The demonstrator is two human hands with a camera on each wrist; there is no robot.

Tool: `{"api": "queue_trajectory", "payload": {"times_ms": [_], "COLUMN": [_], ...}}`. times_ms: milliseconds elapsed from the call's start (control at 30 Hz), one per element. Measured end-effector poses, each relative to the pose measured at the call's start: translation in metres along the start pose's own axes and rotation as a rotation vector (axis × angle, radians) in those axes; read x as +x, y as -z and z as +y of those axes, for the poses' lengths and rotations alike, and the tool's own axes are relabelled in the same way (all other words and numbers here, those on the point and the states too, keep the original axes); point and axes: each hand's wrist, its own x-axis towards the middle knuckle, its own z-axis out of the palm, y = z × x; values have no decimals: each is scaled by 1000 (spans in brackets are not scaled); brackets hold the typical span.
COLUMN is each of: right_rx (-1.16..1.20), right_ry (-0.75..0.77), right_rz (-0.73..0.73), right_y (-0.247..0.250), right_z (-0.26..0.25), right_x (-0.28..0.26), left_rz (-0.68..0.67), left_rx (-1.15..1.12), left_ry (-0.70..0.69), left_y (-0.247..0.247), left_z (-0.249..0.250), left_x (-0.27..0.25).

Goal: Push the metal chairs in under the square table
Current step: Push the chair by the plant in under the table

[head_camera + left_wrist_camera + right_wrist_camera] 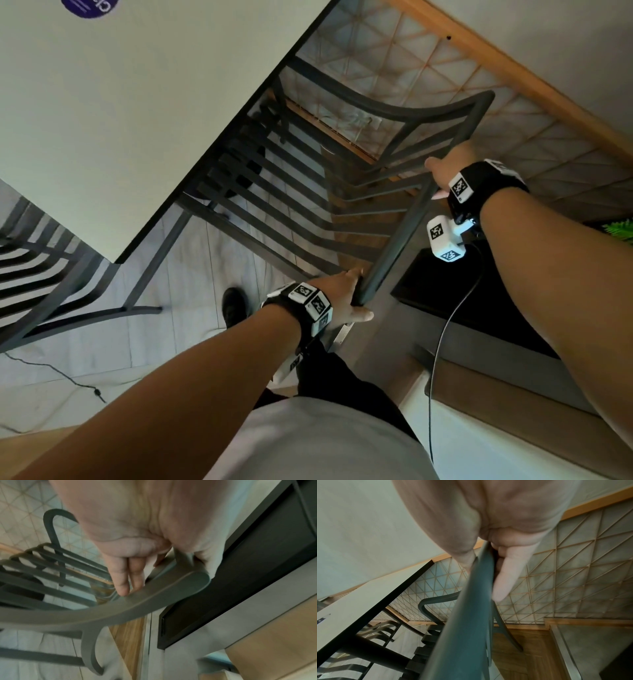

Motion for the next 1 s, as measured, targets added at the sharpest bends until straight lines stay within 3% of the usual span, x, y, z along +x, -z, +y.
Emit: {"api": "queue_trajectory", "payload": {"times_ms": [167,333,500,700,1000], "right_rx": [-43,-506,-604,-697,-1066], "right_ry": [87,338,482,632,796], "right_rz": [-12,-24,-316,-590,-625], "right_y": [0,0,-29,-99,-235], "right_z": [14,48,91,120,140], "right_x": [-28,-84,-176,-256,-318], "left_rz": [63,229,298,396,510], "left_rx": [28,-60,-127,-262,-413], "left_ry": [40,172,406,589,629], "left_y": [20,48,37,-3,-62], "left_z": [-8,-54,-124,-184,-275], "left_x": [-18,-74,-144,-214,-300]}}
